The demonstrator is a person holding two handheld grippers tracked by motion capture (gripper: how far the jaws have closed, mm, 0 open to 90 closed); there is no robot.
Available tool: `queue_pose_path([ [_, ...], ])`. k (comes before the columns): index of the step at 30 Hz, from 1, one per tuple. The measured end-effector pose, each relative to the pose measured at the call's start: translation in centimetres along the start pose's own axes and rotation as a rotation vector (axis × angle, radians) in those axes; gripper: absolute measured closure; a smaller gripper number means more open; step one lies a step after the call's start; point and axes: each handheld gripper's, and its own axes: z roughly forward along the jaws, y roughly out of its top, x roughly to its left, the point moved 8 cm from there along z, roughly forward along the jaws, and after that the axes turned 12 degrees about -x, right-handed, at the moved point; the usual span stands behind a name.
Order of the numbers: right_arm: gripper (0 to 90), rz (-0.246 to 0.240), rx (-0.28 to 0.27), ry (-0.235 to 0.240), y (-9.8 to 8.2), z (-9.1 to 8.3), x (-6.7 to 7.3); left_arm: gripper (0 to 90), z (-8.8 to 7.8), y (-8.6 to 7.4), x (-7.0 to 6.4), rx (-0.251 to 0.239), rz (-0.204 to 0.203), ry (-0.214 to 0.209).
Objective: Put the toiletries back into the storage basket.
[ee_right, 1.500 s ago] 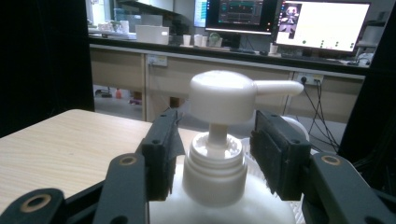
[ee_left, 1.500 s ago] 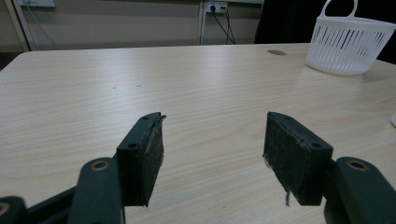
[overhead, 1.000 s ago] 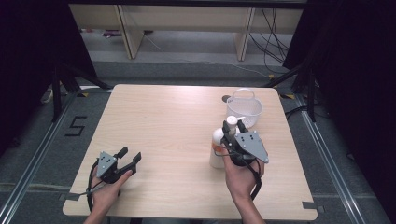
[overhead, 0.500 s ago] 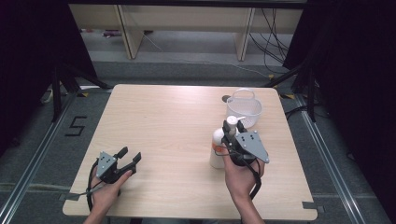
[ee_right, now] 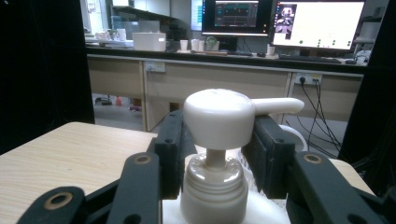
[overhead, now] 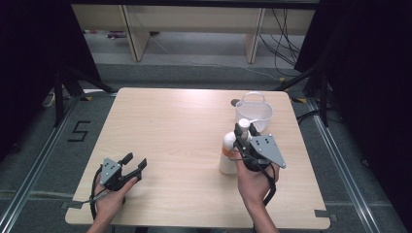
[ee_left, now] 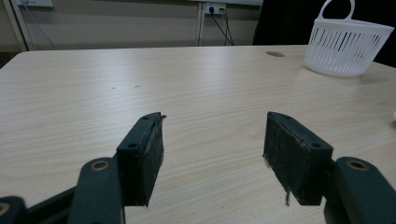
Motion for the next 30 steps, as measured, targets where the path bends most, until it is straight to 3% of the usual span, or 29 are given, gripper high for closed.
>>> queue_pose_path([
  [6,60.4,0.025,0.012,-0.002,0.1,0.0,-0.1,37.1,0.0,0.0,0.0,-0.005,-0.003,-0.001],
  [7,60.4,0.007,-0.002,-0.004,0.3,0.1,-0.3,37.1,0.0,0.0,0.0,0.001,-0.001,0.003],
  [12,60.3,0.015,-0.001,-0.005,0.6,0.0,-0.6,37.1,0.1,0.0,0.0,-0.014,-0.005,-0.004],
  [13,60.4,-0.005,-0.007,-0.009,0.8,0.0,-0.9,37.1,0.1,0.0,0.0,-0.015,-0.006,-0.004],
  [17,60.4,0.022,-0.017,-0.008,1.0,0.1,-1.0,37.1,0.1,0.0,0.0,-0.015,-0.007,-0.004],
  [19,60.4,0.002,-0.018,-0.015,1.1,0.1,-1.3,37.1,0.1,0.0,0.0,-0.015,-0.008,-0.004],
  [22,60.3,0.022,-0.014,-0.019,1.3,0.1,-1.4,37.1,0.1,0.0,0.0,-0.015,-0.009,-0.003],
  [30,60.3,0.017,-0.038,-0.035,1.9,0.3,-2.4,37.1,0.1,0.0,0.0,-0.016,-0.009,-0.002],
])
